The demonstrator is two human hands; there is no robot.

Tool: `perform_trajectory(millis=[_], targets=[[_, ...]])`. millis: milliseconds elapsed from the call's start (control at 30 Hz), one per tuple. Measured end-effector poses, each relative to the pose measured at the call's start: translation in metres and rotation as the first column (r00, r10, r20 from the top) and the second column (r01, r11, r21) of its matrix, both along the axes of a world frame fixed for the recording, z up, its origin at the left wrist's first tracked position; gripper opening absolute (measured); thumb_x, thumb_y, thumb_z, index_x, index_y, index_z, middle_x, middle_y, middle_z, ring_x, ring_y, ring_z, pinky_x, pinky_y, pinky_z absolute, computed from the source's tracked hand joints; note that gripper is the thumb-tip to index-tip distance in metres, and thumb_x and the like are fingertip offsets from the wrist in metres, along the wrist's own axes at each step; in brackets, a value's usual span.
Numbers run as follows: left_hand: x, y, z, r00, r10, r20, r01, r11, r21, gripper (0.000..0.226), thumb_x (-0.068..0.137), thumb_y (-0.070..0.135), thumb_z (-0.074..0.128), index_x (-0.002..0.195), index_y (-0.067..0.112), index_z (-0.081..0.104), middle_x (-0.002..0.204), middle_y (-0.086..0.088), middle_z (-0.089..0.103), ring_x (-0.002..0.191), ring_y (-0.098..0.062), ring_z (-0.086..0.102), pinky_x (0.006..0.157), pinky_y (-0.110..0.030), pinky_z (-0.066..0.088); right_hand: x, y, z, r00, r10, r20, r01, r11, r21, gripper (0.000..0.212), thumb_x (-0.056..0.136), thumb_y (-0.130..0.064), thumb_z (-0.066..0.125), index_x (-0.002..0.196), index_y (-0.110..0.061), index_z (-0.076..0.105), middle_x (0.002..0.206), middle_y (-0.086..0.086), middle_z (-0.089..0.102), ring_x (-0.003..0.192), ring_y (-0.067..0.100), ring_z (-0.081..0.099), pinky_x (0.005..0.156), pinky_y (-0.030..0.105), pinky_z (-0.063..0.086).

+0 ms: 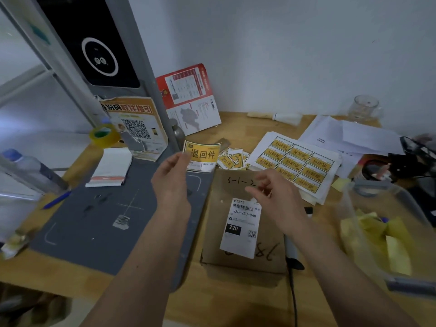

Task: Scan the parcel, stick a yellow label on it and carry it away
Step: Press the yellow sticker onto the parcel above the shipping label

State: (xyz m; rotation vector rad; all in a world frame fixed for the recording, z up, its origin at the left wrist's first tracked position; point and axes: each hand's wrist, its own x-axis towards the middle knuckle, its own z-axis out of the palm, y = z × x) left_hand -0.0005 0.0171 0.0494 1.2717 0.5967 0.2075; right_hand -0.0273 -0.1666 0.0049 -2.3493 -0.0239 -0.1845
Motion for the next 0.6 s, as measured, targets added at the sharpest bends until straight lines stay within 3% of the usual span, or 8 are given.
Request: perform_trajectory(millis=[67,133,200,267,333,400,500,600], targets=[[0.004,0.0,-0.005,1.0,-0.019,0.002,0.019,1.0,-0.011,0.008,0.079,0.023,0.074,0.08,0.028,0.069,0.084,0.017,0.068,0.082,0.008,0.057,0.09,-0.024,0.042,0.005,0.008,0.003,0.998,-0.044,-0.055,0.057,0.96,0.275,0.012,0.087,-0.033,0.06,0.085,-0.022,0.063,0.082,-0.003,0.063,0.077,0.012,0.058,0.071,0.03,0.048],[0.005,-0.005,-0.013,1.0,-0.028,0.012,0.028,0.999,-0.018,0.007,0.08,0.021,0.074,0.084,0.026,0.071,0.082,0.018,0.068,0.074,0.01,0.06,0.08,-0.015,0.044,0.01,0.016,0.008,0.989,-0.082,-0.123,0.133,0.857,0.497,0.024,0.091,-0.033,0.056,0.072,-0.021,0.064,0.071,-0.002,0.062,0.069,0.012,0.057,0.067,0.031,0.049],[0.006,-0.012,-0.024,0.998,-0.054,0.014,0.054,0.999,-0.006,0.009,0.081,0.02,0.073,0.089,0.022,0.072,0.082,0.015,0.07,0.066,0.013,0.063,0.067,-0.007,0.045,0.016,0.022,0.012,0.971,-0.128,-0.202,0.226,0.771,0.595,0.033,0.091,-0.04,0.053,0.07,-0.017,0.065,0.068,-0.003,0.062,0.066,0.01,0.056,0.062,0.026,0.048],[0.009,-0.016,-0.039,0.996,-0.083,0.014,0.083,0.996,0.023,0.009,0.08,0.023,0.074,0.088,0.025,0.073,0.091,0.008,0.073,0.075,0.01,0.067,0.071,-0.011,0.052,0.025,0.026,0.008,0.955,-0.152,-0.256,0.283,0.731,0.621,0.041,0.088,-0.05,0.052,0.073,-0.015,0.066,0.07,-0.003,0.062,0.067,0.01,0.056,0.061,0.024,0.045],[0.013,-0.02,-0.05,0.993,-0.116,0.009,0.115,0.99,0.088,0.01,0.074,0.031,0.077,0.084,0.03,0.077,0.108,0.0,0.071,0.097,-0.005,0.068,0.09,-0.028,0.055,0.035,0.031,0.001,0.935,-0.164,-0.313,0.327,0.736,0.592,0.051,0.078,-0.066,0.053,0.077,-0.017,0.067,0.074,-0.002,0.063,0.07,0.013,0.058,0.065,0.027,0.046],[0.017,-0.024,-0.06,0.992,-0.123,0.006,0.122,0.985,0.118,0.011,0.07,0.035,0.078,0.08,0.039,0.076,0.114,-0.003,0.068,0.105,-0.014,0.066,0.095,-0.037,0.053,0.043,0.035,-0.006,0.909,-0.179,-0.376,0.372,0.756,0.539,0.063,0.062,-0.079,0.053,0.082,-0.021,0.066,0.078,-0.002,0.065,0.076,0.017,0.061,0.072,0.035,0.049],[0.022,-0.03,-0.072,0.993,-0.115,-0.011,0.116,0.988,0.098,0.011,0.067,0.035,0.08,0.078,0.037,0.077,0.115,-0.006,0.067,0.105,-0.02,0.066,0.095,-0.043,0.053,0.052,0.037,-0.017,0.887,-0.227,-0.402,0.413,0.78,0.47,0.047,0.059,-0.07,0.06,0.074,-0.026,0.066,0.074,-0.007,0.067,0.079,0.017,0.065,0.079,0.043,0.053],[0.028,-0.034,-0.085,0.984,-0.169,-0.049,0.173,0.982,0.071,0.021,0.061,0.044,0.078,0.08,0.035,0.077,0.113,-0.007,0.069,0.106,-0.022,0.067,0.095,-0.045,0.052,0.056,0.036,-0.028,0.898,-0.239,-0.368,0.398,0.799,0.45,0.021,0.076,-0.042,0.068,0.06,-0.029,0.067,0.054,-0.011,0.063,0.059,0.014,0.058,0.066,0.041,0.051]])
